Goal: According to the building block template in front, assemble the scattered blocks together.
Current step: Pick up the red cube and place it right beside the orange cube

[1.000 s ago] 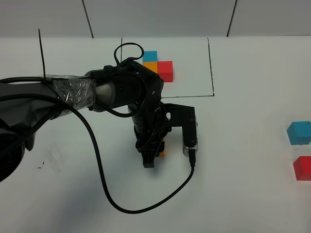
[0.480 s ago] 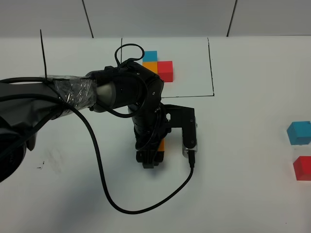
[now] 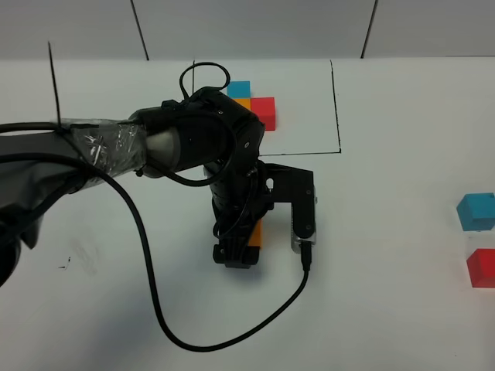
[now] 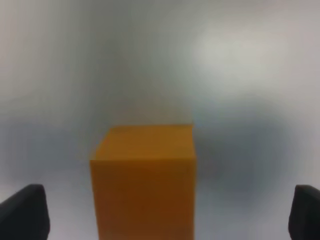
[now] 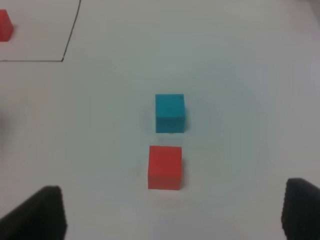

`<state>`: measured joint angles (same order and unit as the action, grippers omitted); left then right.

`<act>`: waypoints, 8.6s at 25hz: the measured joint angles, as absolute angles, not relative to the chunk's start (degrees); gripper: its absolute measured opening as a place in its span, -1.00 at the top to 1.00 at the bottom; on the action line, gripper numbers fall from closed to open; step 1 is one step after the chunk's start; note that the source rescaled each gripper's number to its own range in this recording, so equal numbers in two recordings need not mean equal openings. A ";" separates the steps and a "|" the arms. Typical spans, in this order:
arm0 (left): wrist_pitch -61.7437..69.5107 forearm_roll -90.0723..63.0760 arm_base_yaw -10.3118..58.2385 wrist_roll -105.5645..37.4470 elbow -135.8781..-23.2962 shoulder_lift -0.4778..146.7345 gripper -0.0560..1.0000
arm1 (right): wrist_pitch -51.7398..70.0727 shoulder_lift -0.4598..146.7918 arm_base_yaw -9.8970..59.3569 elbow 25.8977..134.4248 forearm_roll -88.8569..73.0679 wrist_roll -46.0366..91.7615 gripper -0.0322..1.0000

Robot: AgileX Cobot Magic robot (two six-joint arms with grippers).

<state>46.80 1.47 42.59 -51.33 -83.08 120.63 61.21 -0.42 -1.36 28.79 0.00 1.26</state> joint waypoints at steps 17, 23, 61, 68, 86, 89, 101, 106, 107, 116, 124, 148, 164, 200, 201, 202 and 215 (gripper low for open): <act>68.30 12.40 45.81 -31.71 -85.41 81.26 -0.41 | 61.21 -0.42 -1.36 28.79 0.00 1.26 -0.50; 68.36 14.23 45.81 -25.55 -85.41 65.91 0.01 | 61.21 -0.42 -1.36 28.79 0.00 1.26 -0.50; 64.47 -8.94 45.81 -18.28 -48.70 13.33 0.36 | 61.21 -0.42 -1.36 28.79 0.00 1.26 -0.50; 62.67 -6.44 45.19 -16.03 -42.94 2.76 0.46 | 61.21 -0.42 -1.36 28.79 0.00 1.26 -0.50; 60.75 -1.74 7.72 -4.48 -32.09 -0.37 0.47 | 61.21 -0.42 -1.36 28.79 0.00 1.30 -0.50; 61.54 1.93 2.72 -1.96 -31.98 -0.37 0.47 | 61.21 -0.42 -1.36 28.79 0.00 1.30 -0.50; 61.36 2.61 -1.78 2.83 -30.23 -0.37 0.47 | 61.21 -0.42 -1.36 28.79 0.00 1.24 -0.50; 61.51 2.42 -1.78 2.83 -28.98 -0.26 0.47 | 61.21 -0.42 -1.36 28.79 0.00 1.24 -0.50; 61.48 2.42 -1.78 2.83 -28.93 -0.26 0.47 | 61.21 -0.42 -1.36 28.79 0.00 1.24 -0.50; 61.28 2.42 -1.78 2.55 -28.93 -0.26 0.47 | 61.21 -0.42 -1.36 28.79 0.00 1.24 -0.50; 61.28 2.42 -1.78 2.49 -28.93 -0.26 0.47 | 61.21 -0.42 -1.36 28.79 0.00 1.24 -0.50; 61.19 2.42 -1.78 2.44 -28.93 -0.26 0.47 | 61.21 -0.42 -1.36 28.79 -1.53 1.24 -0.50; 61.19 2.42 -1.78 2.44 -28.93 -0.26 0.47 | 60.00 49.31 -1.36 39.52 2.51 -2.88 -0.75; 61.14 2.42 -1.78 2.44 -28.93 -0.26 0.47 | 31.46 90.22 -1.36 38.01 1.60 -2.88 -0.72; 61.14 2.42 -1.78 2.44 -28.93 -0.26 0.47 | 31.25 90.67 -1.36 38.01 1.60 -2.88 -0.71; 61.14 2.42 -1.78 2.44 -28.93 -0.26 0.47 | 31.13 91.01 -1.36 38.01 1.60 -2.88 -0.71; 61.14 2.42 -1.78 2.33 -28.93 -0.26 0.47 | 29.25 94.71 -1.36 38.01 1.60 -2.81 -0.63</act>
